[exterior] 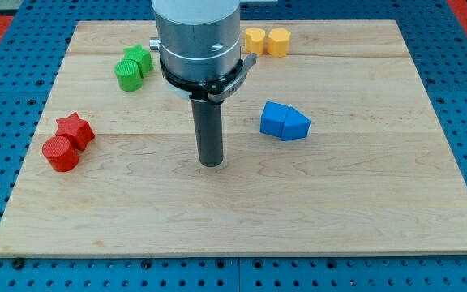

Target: Push the green circle slightly up

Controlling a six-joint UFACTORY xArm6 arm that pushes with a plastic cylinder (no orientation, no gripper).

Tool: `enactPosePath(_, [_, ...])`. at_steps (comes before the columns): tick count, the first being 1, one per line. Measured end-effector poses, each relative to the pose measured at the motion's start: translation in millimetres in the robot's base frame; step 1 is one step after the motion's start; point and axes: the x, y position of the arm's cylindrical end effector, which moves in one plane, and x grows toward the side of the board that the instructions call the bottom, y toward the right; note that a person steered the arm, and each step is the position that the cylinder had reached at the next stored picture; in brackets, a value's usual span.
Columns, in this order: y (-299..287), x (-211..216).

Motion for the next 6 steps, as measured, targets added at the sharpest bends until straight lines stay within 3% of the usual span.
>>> enactPosePath(1, [-24,-6])
enactPosePath(3, [-101,-73])
enactPosePath(6, [-95,-140])
